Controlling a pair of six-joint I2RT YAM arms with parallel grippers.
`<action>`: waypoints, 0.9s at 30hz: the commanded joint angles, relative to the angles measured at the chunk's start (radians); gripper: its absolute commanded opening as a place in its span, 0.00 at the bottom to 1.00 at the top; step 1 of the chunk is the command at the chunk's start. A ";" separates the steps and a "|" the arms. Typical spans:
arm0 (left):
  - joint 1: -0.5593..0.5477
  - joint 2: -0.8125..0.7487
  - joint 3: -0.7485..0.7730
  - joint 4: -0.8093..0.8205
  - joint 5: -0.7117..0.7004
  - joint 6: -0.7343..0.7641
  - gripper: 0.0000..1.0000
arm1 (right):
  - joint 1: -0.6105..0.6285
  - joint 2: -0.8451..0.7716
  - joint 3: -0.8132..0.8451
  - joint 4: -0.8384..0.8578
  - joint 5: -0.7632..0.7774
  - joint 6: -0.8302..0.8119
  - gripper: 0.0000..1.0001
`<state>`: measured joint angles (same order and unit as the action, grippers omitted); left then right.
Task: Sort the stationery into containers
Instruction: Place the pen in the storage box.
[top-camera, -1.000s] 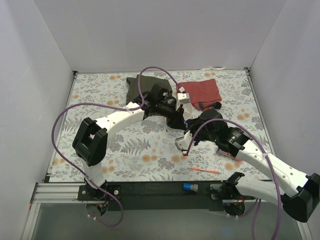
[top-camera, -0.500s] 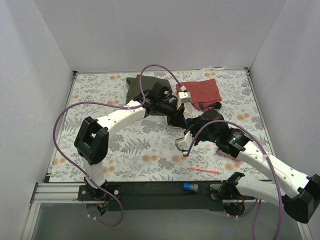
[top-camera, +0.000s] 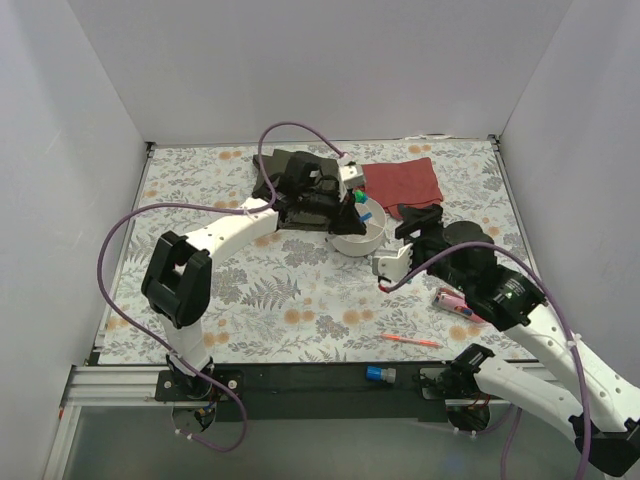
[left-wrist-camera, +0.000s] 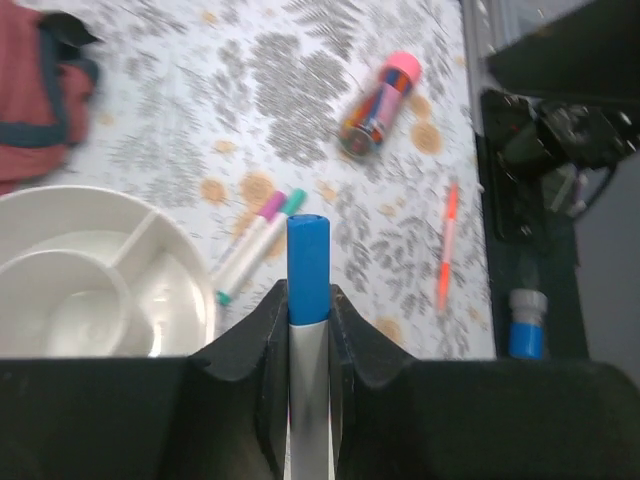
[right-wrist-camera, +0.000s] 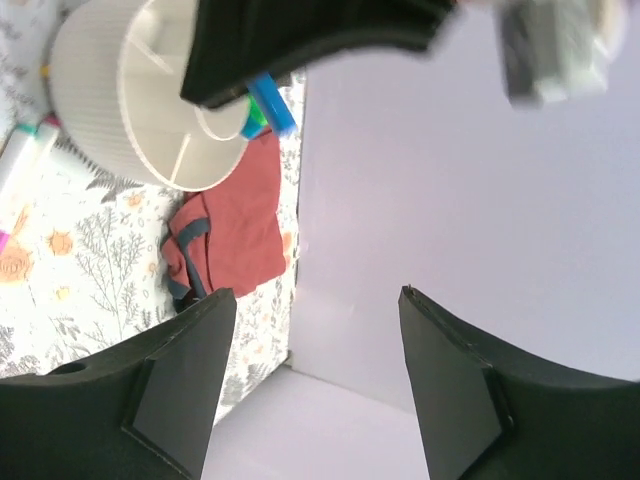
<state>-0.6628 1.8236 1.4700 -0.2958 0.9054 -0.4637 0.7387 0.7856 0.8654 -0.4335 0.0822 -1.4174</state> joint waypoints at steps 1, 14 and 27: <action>0.103 -0.102 -0.123 0.372 -0.057 -0.127 0.00 | -0.031 -0.002 0.099 0.002 0.044 0.334 0.75; 0.135 0.062 -0.317 1.271 -0.276 -0.435 0.00 | -0.321 0.217 0.168 -0.008 -0.220 1.106 0.75; 0.132 0.201 -0.264 1.371 -0.318 -0.497 0.00 | -0.458 0.375 0.205 0.021 -0.291 1.115 0.74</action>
<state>-0.5262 2.0129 1.1873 0.9936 0.6167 -0.9306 0.2996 1.1484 1.0084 -0.4515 -0.1711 -0.3092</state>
